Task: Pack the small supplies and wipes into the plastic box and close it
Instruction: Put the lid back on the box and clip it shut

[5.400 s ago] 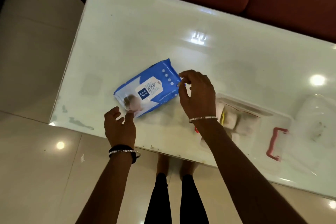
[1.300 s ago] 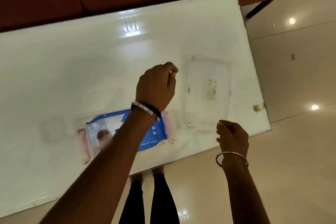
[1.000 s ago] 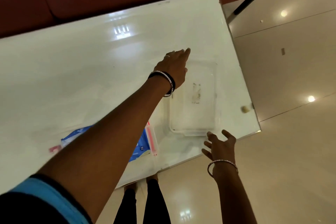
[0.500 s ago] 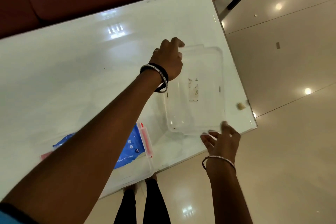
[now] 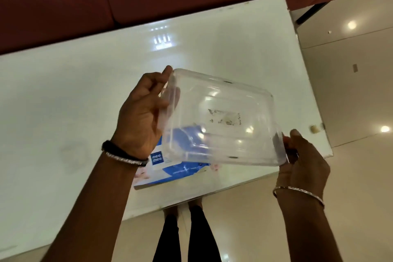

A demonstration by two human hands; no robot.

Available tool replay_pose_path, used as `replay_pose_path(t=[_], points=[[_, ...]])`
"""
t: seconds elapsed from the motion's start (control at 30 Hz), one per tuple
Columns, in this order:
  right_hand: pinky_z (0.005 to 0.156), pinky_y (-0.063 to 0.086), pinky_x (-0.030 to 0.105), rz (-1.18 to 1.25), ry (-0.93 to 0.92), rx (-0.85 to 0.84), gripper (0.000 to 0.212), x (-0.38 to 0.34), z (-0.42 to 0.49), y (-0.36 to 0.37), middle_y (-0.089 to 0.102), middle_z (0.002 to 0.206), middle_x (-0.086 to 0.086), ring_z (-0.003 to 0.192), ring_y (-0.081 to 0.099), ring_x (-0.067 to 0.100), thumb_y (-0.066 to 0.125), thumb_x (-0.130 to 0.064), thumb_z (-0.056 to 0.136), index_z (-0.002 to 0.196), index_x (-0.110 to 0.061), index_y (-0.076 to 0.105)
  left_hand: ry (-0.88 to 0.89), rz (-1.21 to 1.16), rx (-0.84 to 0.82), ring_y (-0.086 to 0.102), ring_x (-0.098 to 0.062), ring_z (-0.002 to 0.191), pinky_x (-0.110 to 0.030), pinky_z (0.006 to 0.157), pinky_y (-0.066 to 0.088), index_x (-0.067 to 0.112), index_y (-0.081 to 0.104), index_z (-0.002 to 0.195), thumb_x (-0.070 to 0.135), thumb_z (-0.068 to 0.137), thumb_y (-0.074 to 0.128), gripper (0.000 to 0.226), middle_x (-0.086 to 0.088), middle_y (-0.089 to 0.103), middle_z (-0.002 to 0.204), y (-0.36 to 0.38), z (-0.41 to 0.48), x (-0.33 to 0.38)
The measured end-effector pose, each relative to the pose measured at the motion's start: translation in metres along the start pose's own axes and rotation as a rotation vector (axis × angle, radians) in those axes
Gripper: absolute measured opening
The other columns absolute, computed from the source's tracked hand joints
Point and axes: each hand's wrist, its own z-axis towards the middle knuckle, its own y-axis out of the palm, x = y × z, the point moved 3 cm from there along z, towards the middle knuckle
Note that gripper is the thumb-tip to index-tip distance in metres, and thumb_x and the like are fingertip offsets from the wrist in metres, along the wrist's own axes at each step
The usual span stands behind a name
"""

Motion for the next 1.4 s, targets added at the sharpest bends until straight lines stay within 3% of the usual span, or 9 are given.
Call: replay_pose_path(t=[0.17, 0.33, 0.43, 0.6, 0.8, 0.93, 1.07, 1.23, 1.4], points=[[0.081, 0.060, 0.032, -0.030, -0.024, -0.301, 0.029, 0.016, -0.036, 0.019, 0.069, 0.110, 0.017, 0.086, 0.076, 0.029, 0.070, 0.003, 0.082, 0.107, -0.009, 0.061, 0.009, -0.021, -0.051, 0.054, -0.029, 0.127, -0.040, 0.102, 0.046, 0.013, 0.052, 0.107, -0.019, 0.072, 0.031, 0.052, -0.013, 0.050, 0.143, -0.060, -0.055, -0.002], [0.083, 0.060, 0.037, -0.275, -0.131, -0.540, 0.063, 0.037, -0.067, 0.031, 0.071, 0.118, 0.009, 0.096, 0.073, 0.031, 0.073, -0.016, 0.083, 0.138, -0.028, 0.044, 0.136, 0.405, 0.086, 0.047, -0.026, 0.132, -0.035, 0.095, 0.052, 0.018, 0.046, 0.130, -0.020, 0.086, 0.042, 0.058, -0.001, 0.051, 0.142, -0.116, -0.101, -0.014], [0.083, 0.059, 0.047, -0.574, -0.254, -0.556, 0.056, 0.056, -0.084, 0.035, 0.073, 0.110, 0.005, 0.096, 0.072, 0.026, 0.070, -0.034, 0.085, 0.136, -0.028, 0.048, 0.255, 0.654, 0.164, 0.043, -0.017, 0.135, -0.048, 0.113, 0.034, 0.017, 0.042, 0.135, -0.012, 0.089, 0.048, 0.054, 0.004, 0.049, 0.142, -0.136, -0.118, -0.017], [0.076, 0.060, 0.046, -0.863, -0.302, -0.385, 0.039, 0.078, -0.100, 0.029, 0.074, 0.093, 0.000, 0.073, 0.073, 0.014, 0.059, -0.050, 0.088, 0.119, -0.027, 0.061, 0.300, 0.903, 0.210, 0.038, -0.008, 0.137, -0.047, 0.115, 0.030, 0.017, 0.037, 0.139, 0.004, 0.088, 0.043, 0.052, 0.009, 0.044, 0.143, -0.149, -0.123, -0.017], [0.067, 0.040, 0.009, -1.012, -0.513, -0.212, 0.036, 0.081, -0.100, 0.025, 0.055, 0.094, 0.000, 0.076, 0.061, 0.018, 0.067, -0.034, 0.088, 0.119, -0.015, 0.068, 0.303, 1.048, 0.203, 0.033, -0.014, 0.141, -0.039, 0.116, 0.027, 0.012, 0.035, 0.141, -0.012, 0.089, 0.043, 0.058, -0.002, 0.040, 0.149, -0.146, -0.113, -0.022], [0.074, 0.042, 0.009, -1.048, -0.524, -0.221, 0.037, 0.085, -0.094, 0.031, 0.063, 0.101, 0.013, 0.081, 0.063, 0.024, 0.068, -0.027, 0.089, 0.120, -0.008, 0.068, 0.304, 1.070, 0.194, 0.036, -0.020, 0.140, -0.034, 0.115, 0.026, 0.015, 0.031, 0.143, -0.012, 0.089, 0.045, 0.062, -0.003, 0.037, 0.152, -0.146, -0.107, -0.024], [0.064, 0.031, 0.010, -1.096, -0.542, -0.234, 0.037, 0.087, -0.087, 0.031, 0.072, 0.104, 0.018, 0.088, 0.068, 0.030, 0.062, -0.029, 0.093, 0.122, -0.007, 0.067, 0.260, 0.937, 0.234, 0.035, -0.005, 0.139, -0.021, 0.108, 0.039, 0.020, 0.026, 0.146, 0.000, 0.091, 0.054, 0.065, 0.010, 0.033, 0.153, -0.154, -0.106, -0.027], [0.077, 0.041, 0.026, -1.170, -0.540, -0.248, 0.038, 0.086, -0.081, 0.032, 0.076, 0.100, 0.017, 0.092, 0.072, 0.032, 0.059, -0.035, 0.094, 0.122, -0.011, 0.068, 0.087, 0.828, 0.507, 0.066, -0.011, 0.105, -0.012, 0.078, 0.054, 0.021, 0.060, 0.118, 0.033, 0.079, 0.072, 0.043, 0.010, 0.065, 0.113, -0.177, -0.115, -0.039], [0.081, 0.047, 0.031, -1.131, -0.457, -0.267, 0.035, 0.084, -0.075, 0.023, 0.078, 0.095, 0.012, 0.089, 0.072, 0.025, 0.066, -0.037, 0.088, 0.115, -0.016, 0.073, 0.059, 0.868, 0.600, 0.072, -0.011, 0.067, -0.034, 0.060, 0.062, 0.022, 0.072, 0.100, 0.049, 0.071, 0.073, 0.040, 0.008, 0.072, 0.076, -0.183, -0.126, -0.046]])
